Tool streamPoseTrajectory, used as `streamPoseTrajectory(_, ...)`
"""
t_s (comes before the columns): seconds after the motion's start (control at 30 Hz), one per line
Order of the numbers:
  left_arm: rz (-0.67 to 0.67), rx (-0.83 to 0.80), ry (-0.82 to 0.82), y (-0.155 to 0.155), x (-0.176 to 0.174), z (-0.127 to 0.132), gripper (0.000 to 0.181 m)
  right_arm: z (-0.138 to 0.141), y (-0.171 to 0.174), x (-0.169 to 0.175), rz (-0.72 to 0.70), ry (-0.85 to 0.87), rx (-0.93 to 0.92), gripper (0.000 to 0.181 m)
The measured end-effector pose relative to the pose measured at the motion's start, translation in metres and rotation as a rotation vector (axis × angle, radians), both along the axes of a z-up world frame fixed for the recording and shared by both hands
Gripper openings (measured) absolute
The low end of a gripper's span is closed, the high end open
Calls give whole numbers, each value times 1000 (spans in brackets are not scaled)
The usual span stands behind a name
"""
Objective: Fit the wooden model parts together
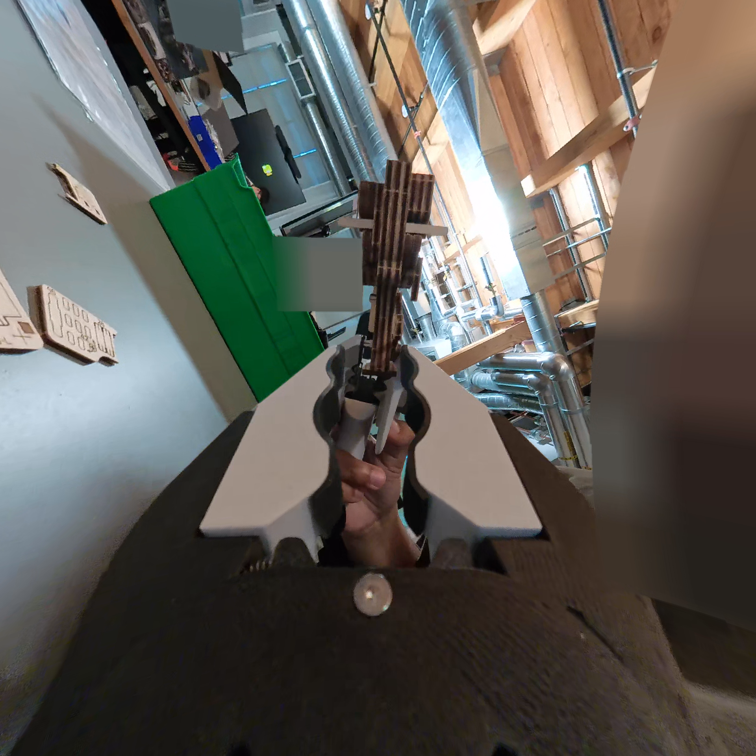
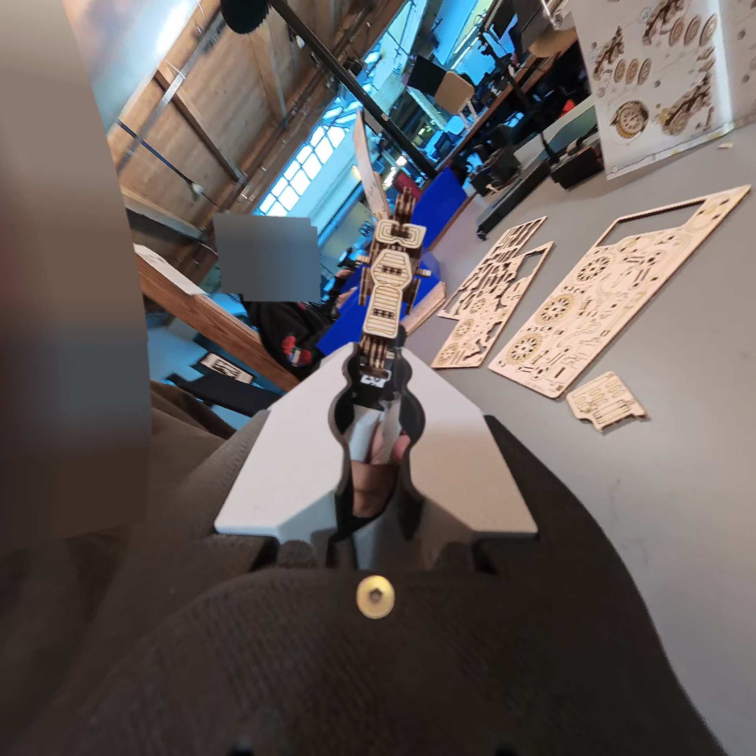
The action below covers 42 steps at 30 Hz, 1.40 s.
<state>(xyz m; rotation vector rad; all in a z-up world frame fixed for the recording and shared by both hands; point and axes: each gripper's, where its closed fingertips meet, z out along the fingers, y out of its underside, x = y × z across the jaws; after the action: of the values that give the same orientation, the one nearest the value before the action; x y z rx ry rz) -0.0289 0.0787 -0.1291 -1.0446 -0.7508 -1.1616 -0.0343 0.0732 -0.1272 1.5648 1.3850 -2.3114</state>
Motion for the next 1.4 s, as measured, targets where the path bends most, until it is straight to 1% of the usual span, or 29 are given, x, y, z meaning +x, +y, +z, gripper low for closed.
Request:
streamPoseTrajectory(0.17,20,6,1,-4,-3,1,11,-6,-5,-2,-24,10,109,14)
streamPoseTrajectory(0.3,31,-13,38,-6,-5,0,9,-7,-7,-2,-44,32,187,15)
streamPoseTrajectory(0.47,47,-26,86,-7,-5,0,8,-7,-7,-3,-28,8,99,15)
streamPoseTrajectory(0.53,64,-22,92,-8,-7,1,0,-9,-6,-2,-16,2,97,18)
streamPoseTrajectory(0.57,63,-24,98,-8,-7,1,0,-8,-7,-1,-3,5,98,19)
streamPoseTrajectory(0.6,60,-14,105,-9,-6,2,0,-9,-8,-1,-4,-2,104,13)
streamPoseTrajectory(0.73,59,-10,97,-9,-6,1,0,-10,-7,-1,-3,-7,117,13)
streamPoseTrajectory(0.93,54,-6,89,-8,-6,2,0,-9,-4,-1,15,-22,36,11)
streamPoseTrajectory(1.07,65,-6,60,-10,-10,0,7,-7,1,-1,-2,-16,21,10)
streamPoseTrajectory(1.13,58,-14,50,-9,-11,-2,14,-6,4,-1,-13,-9,29,10)
streamPoseTrajectory(1.2,21,-15,25,-7,-8,-2,27,-4,5,0,-19,7,42,10)
streamPoseTrajectory(1.27,-31,-15,-8,-5,-3,-3,32,-3,4,0,-25,25,77,11)
streamPoseTrajectory(1.33,-64,-3,-33,-4,1,-2,31,-1,2,1,-30,52,126,11)
streamPoseTrajectory(1.4,-74,8,-44,-4,2,-1,25,-1,-1,1,-38,78,189,11)
